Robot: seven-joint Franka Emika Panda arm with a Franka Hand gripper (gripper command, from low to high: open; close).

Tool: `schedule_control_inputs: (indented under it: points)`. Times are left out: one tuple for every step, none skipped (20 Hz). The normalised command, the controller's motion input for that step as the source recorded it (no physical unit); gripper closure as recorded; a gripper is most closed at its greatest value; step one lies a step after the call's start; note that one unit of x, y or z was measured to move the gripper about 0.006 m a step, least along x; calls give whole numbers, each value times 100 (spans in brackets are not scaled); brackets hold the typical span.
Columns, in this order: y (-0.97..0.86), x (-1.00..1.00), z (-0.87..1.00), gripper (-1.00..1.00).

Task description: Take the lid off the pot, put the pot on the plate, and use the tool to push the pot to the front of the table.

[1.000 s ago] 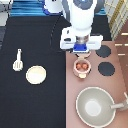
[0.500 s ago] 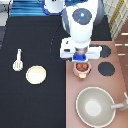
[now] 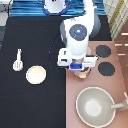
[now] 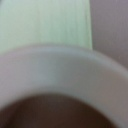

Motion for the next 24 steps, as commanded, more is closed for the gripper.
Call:
schedule_control_inputs:
  points:
    - [0,0,2,100]
    - [0,0,2,100]
    - [0,0,2,100]
    - [0,0,2,100]
    - [0,2,4,100]
    - [0,1,4,100]
    - [0,2,2,100]
    - [0,2,3,100]
    - [0,1,3,100]
    - [0,1,2,100]
    - [0,0,2,100]
    - [0,0,2,100]
    - [0,0,2,100]
    - [-1,0,5,100]
    - [-1,0,8,100]
    - [-1,0,23,100]
    - [-2,0,32,100]
    - [-5,0,45,100]
    - [-13,0,62,100]
    - [-13,0,65,100]
    - [-16,0,71,100]
    - [-18,0,74,100]
    - [-32,-1,78,100]
    - [-48,-13,78,100]
